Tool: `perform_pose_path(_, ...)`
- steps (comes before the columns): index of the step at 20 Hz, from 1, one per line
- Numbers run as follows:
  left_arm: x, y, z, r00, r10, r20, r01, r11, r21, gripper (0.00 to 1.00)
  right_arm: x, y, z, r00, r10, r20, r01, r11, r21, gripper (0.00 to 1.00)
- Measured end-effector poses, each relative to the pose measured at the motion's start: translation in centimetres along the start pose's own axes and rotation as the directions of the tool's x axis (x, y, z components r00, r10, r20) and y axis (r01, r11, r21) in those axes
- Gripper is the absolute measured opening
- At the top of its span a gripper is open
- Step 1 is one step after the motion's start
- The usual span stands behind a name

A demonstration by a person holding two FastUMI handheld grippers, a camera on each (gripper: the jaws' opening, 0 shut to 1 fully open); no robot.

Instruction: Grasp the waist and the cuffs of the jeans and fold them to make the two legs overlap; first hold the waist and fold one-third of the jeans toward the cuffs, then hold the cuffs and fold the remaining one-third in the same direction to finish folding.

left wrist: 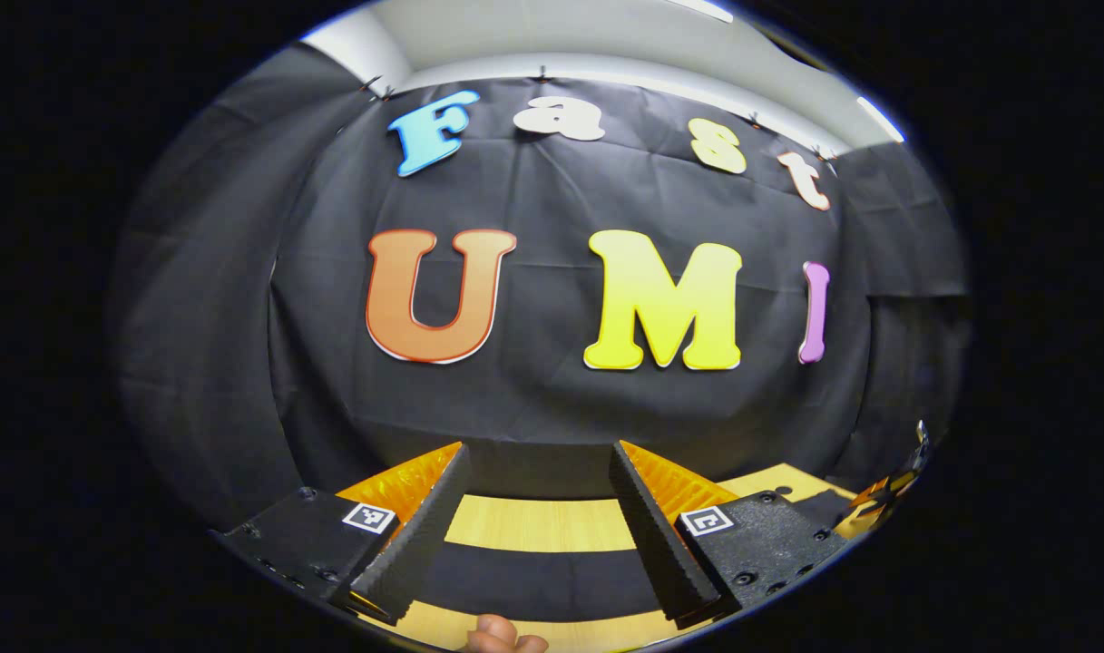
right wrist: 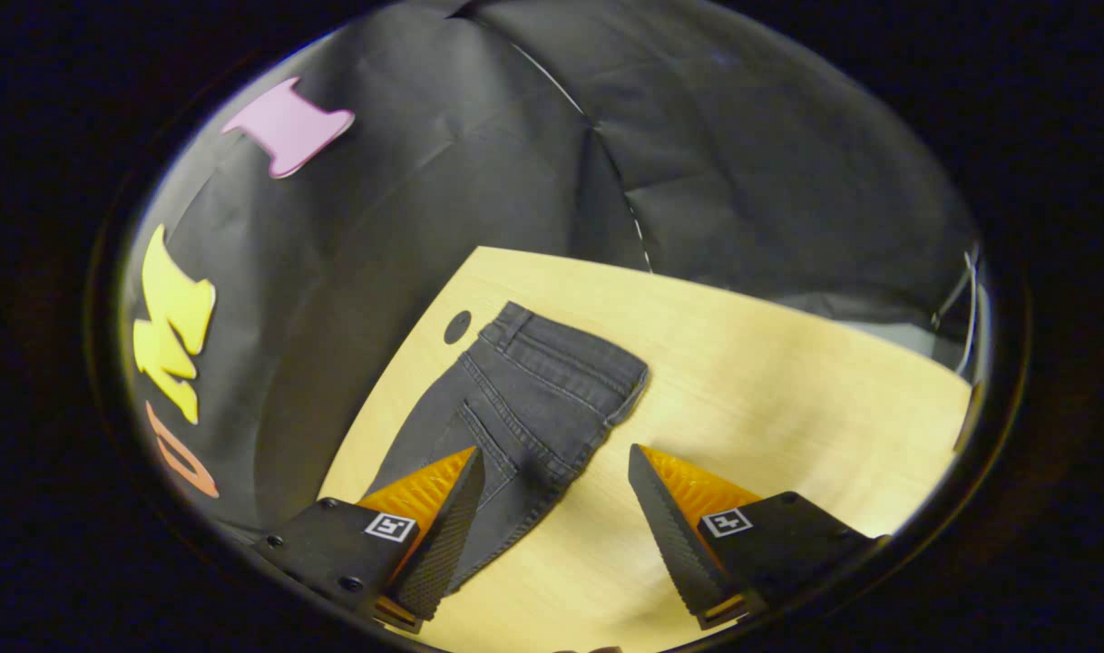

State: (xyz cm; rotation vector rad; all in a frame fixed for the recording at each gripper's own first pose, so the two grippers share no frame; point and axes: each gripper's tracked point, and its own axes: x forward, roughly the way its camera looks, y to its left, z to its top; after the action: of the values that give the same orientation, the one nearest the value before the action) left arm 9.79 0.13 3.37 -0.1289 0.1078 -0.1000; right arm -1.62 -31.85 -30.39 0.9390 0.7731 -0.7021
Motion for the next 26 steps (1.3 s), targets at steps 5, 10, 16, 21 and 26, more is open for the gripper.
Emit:
perform_pose_path(5,-2.4,-1.9,0.1,0.999,-0.032,0.007,0.031,0.999,0.036,0.99,1.6,0.9,-1.1,0.998,0.036,-0.053,-0.027,0.985,0.169,0.92)
perform_pose_path(10,-3.8,-1.9,-0.4,0.999,-0.033,-0.014,0.032,0.999,-0.030,0.99,4.1,0.7,-1.1,0.999,-0.017,-0.032,0.025,0.970,0.242,0.66)
perform_pose_path(16,-4.3,-1.5,-0.7,0.999,-0.018,-0.033,0.016,0.997,-0.070,0.99,4.5,0.2,-1.3,1.000,-0.007,-0.027,0.012,0.980,0.200,0.01)
perform_pose_path(21,-5.5,-0.4,-0.4,1.000,0.001,-0.028,-0.002,0.999,-0.047,0.98,3.7,0.9,-0.5,0.997,-0.060,0.039,0.059,0.998,0.018,0.00)
perform_pose_path(26,-5.7,0.4,-0.6,0.999,0.021,-0.032,-0.023,0.998,-0.065,0.99,1.0,5.3,0.5,0.984,-0.025,0.174,0.064,0.972,-0.227,0.01)
